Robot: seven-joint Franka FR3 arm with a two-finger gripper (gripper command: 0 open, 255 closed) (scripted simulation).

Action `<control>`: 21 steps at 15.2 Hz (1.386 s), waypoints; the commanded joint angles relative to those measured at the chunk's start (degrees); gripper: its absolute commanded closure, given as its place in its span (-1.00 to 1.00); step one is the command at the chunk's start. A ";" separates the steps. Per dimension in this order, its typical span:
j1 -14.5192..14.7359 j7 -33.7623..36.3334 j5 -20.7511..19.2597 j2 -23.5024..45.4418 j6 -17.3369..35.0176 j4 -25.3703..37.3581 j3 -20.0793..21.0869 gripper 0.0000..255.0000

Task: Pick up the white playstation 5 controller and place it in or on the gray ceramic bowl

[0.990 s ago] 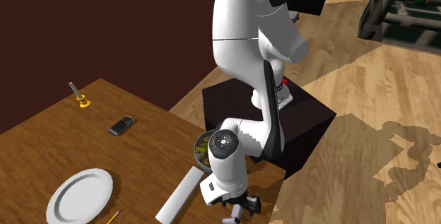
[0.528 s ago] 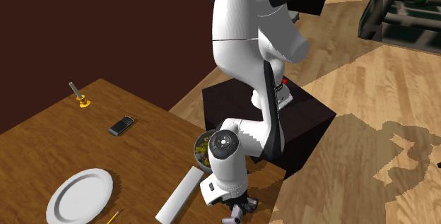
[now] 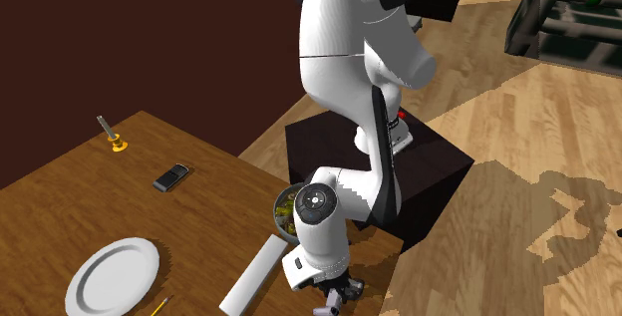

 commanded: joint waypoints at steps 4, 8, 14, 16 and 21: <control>-1.95 -0.83 1.70 -2.94 -2.24 -0.80 2.39 1.00; -3.92 -1.83 3.67 -5.87 -4.58 -1.40 4.81 1.00; -6.81 -3.64 7.10 -10.27 -8.29 -1.88 8.38 1.00; -7.74 -4.30 8.34 -11.74 -9.58 -1.94 9.51 1.00; -9.86 -6.10 11.64 -15.46 -12.95 -1.82 12.10 1.00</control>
